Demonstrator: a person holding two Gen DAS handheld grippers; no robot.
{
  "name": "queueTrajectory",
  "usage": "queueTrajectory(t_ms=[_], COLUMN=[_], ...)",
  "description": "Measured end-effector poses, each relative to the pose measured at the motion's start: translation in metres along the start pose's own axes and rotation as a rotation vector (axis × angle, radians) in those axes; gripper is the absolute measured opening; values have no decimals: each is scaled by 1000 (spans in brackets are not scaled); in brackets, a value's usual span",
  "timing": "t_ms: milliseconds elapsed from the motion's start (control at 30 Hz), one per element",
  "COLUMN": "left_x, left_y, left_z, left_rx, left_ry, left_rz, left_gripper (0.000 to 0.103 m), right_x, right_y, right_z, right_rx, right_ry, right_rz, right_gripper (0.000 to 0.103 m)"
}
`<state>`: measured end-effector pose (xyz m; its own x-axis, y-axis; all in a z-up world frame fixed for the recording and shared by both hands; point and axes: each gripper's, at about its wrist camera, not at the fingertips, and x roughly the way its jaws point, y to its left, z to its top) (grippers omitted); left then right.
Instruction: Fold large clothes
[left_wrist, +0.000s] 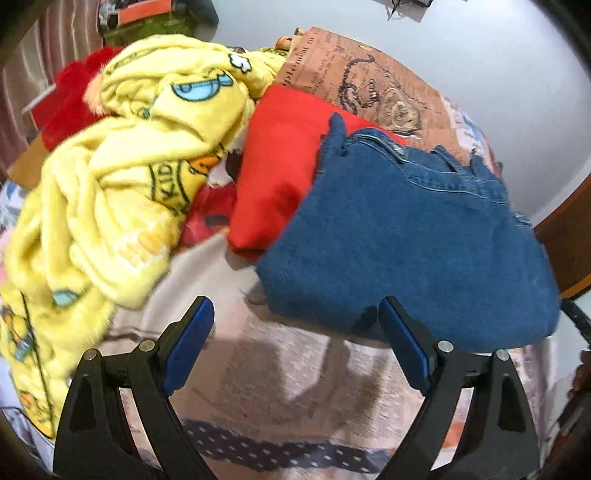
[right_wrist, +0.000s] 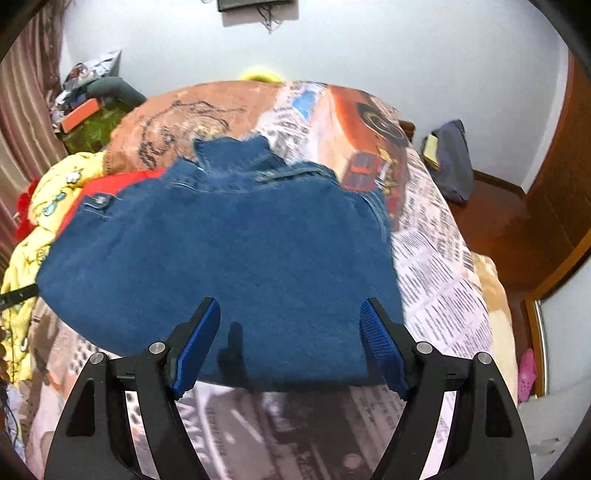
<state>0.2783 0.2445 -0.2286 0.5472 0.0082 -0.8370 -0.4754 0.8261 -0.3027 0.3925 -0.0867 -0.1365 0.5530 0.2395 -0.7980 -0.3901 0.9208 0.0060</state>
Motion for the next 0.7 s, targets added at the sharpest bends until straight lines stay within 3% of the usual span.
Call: queueTrajectory(t_ms=[100,233,333,467,567,633,700], left_x=[8,31,48,59,68,68,59], left_y=[0,4,10,10,10,8,3], left_z=[-4,-5,-4,8,14,17,19], left_rx=[-55,-162,-258,-295,-341,-347,-326], left_ry=[44,112,148,136,145,149,138], left_rz=[-122,-230,-327,-420,-438,-416,-420], left_gripper=[91,91,91,91,87,70,67], right_x=[6,28,29,30,31,31,30], right_y=[12,27,39,43,42,42,43], right_z=[2,-5,-10,-9,-7,-8,-8], right_rx=[-10,-28,-91,-111,-107,-105,-106], right_ry=[3,66,38,43,45,45,44], right_rz=[29,64,18,17,26,24,23], right_gripper=[75,76,82,84,84,84,84])
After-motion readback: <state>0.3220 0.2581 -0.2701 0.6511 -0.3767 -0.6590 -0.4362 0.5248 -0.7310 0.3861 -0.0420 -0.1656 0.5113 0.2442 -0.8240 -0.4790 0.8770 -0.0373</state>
